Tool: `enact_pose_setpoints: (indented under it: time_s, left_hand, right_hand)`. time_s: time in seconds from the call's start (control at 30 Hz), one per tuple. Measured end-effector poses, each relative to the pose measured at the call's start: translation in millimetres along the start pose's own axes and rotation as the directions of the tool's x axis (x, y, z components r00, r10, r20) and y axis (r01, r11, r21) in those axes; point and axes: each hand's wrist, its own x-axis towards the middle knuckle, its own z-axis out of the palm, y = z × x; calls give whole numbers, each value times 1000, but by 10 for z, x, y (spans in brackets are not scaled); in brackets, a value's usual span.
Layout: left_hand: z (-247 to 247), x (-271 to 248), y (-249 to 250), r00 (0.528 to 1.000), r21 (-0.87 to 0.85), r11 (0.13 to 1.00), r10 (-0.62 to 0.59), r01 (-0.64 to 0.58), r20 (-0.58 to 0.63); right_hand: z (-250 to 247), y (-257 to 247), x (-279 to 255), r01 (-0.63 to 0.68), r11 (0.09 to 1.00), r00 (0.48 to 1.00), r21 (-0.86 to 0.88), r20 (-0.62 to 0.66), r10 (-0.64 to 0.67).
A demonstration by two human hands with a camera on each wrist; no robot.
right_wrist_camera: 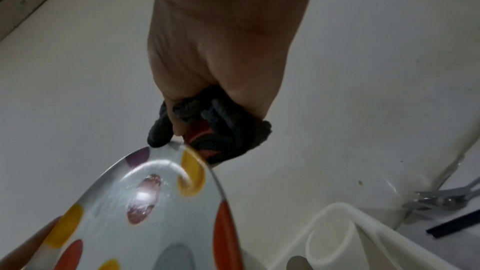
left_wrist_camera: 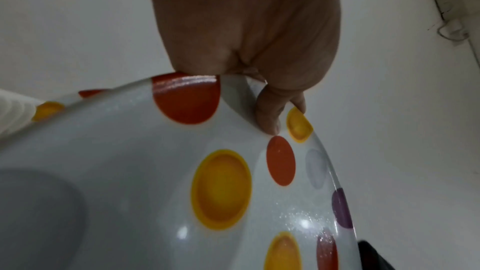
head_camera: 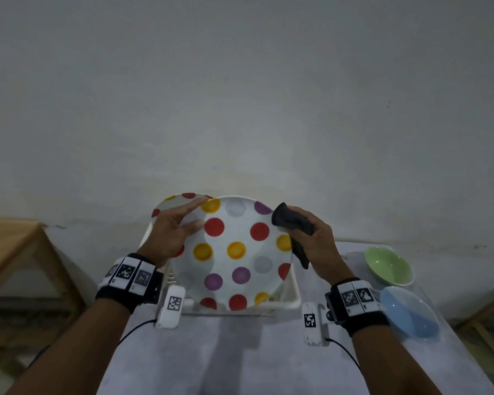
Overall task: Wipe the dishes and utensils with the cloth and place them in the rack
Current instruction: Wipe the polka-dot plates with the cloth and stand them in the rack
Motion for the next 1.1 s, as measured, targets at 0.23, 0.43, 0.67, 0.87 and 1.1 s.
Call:
enact_pose_setpoints:
  time_s: [0.23,0.43,0.67,0.87,1.1]
  left_hand:
    - [-454,510,-12,994,181,977,108,-110,25]
    - [-639,981,-405,988,429,897,44,-105,149]
    - [-587,1310,-825,970,323,946,-87,8,228]
    - [-656,1404,-1033,969,427,904,-118,16,216]
    - [-770,1173,-1035,983,776,612,17,-154,182]
  right_hand:
    - [-42,249,306,-71,997,997,18,-12,71]
    - [58,470,483,-173,984,985,32,21,172]
    - [-6,846,631,-256,966,966,23,46,254]
    - [5,1009,683,-305,952,952,10,44,304]
    - [130,972,678,-341,939,937,42,90,337]
